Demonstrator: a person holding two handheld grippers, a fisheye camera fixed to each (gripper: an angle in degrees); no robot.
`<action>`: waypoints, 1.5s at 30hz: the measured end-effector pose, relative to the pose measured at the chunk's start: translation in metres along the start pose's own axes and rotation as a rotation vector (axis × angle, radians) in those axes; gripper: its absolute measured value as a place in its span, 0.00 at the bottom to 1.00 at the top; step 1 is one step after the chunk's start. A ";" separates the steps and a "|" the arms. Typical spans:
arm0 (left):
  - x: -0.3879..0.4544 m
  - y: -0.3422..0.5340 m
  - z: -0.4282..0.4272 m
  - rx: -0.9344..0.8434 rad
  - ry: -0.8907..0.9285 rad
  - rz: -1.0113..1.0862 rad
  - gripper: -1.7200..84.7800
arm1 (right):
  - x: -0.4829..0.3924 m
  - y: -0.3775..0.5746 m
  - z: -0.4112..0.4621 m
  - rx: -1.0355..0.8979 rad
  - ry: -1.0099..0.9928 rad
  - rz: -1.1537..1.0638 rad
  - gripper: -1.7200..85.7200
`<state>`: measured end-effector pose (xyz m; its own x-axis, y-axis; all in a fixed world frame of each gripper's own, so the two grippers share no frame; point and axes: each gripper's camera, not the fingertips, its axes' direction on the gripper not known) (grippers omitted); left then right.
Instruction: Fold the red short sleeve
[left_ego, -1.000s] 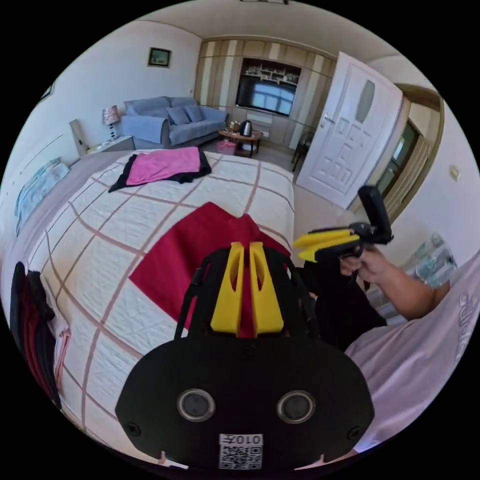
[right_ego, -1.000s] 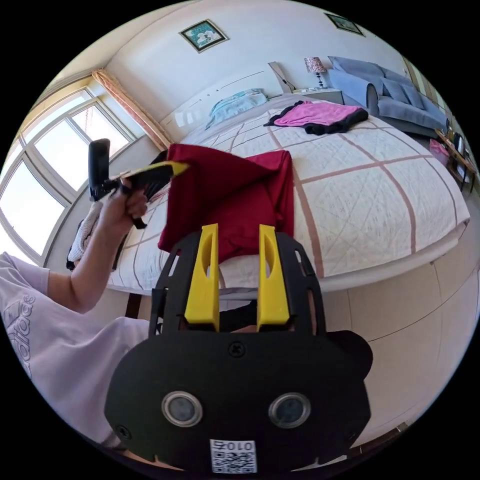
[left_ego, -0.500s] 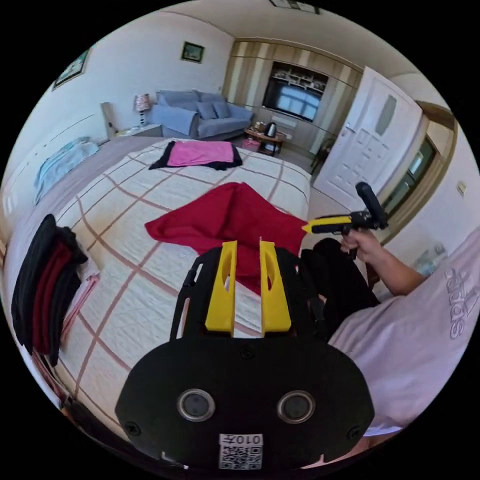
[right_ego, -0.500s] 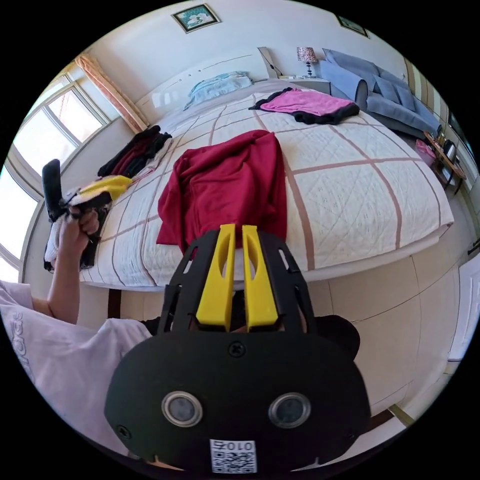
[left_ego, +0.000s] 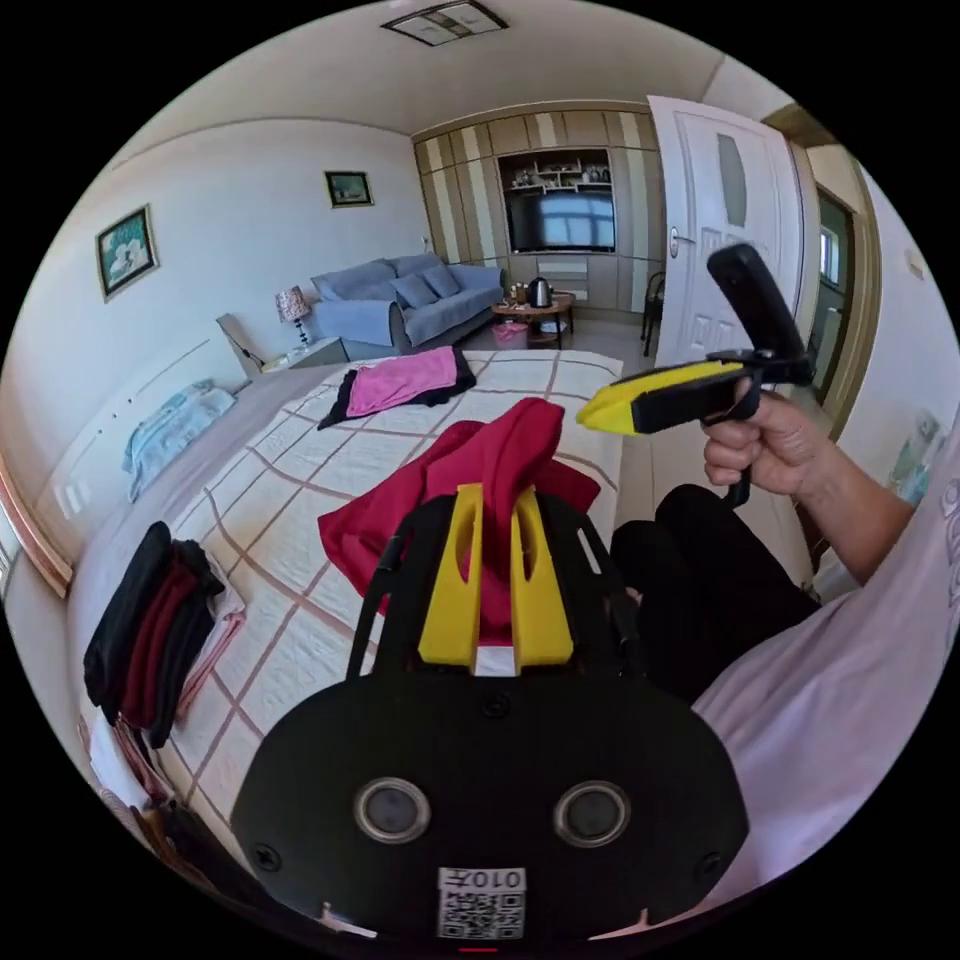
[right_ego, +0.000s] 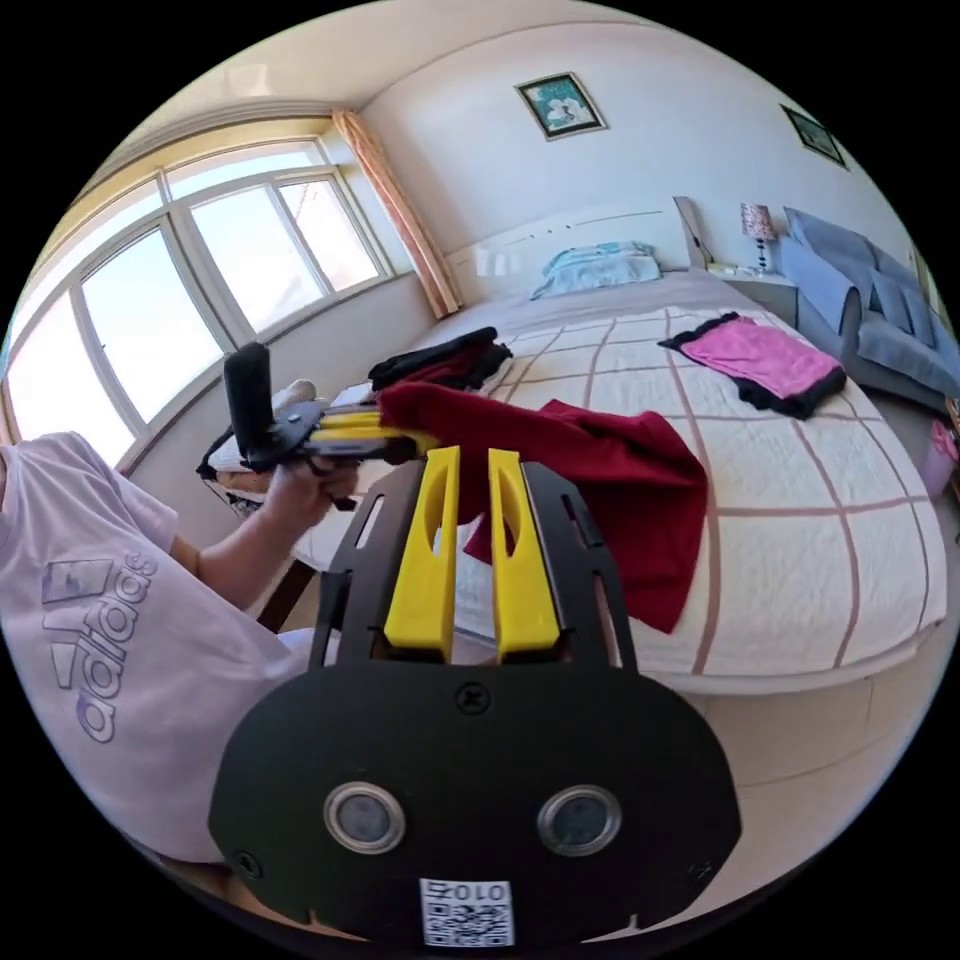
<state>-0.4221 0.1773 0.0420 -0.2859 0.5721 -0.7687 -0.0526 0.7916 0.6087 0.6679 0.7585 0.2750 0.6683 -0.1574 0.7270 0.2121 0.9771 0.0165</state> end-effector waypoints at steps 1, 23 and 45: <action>-0.012 0.003 -0.008 0.009 0.025 -0.030 0.05 | 0.006 0.009 0.006 -0.032 0.093 0.027 0.13; -0.126 0.042 -0.166 0.131 0.120 -0.310 0.04 | 0.000 0.004 0.063 -0.245 0.512 0.012 0.15; -0.187 0.063 -0.258 0.174 0.044 -0.346 0.04 | -0.019 -0.029 -0.075 -0.169 0.241 -0.105 0.08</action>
<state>-0.6184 0.0648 0.2744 -0.3205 0.2582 -0.9114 0.0091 0.9629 0.2696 0.7024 0.7222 0.2087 0.7821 -0.3054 0.5431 0.3909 0.9193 -0.0461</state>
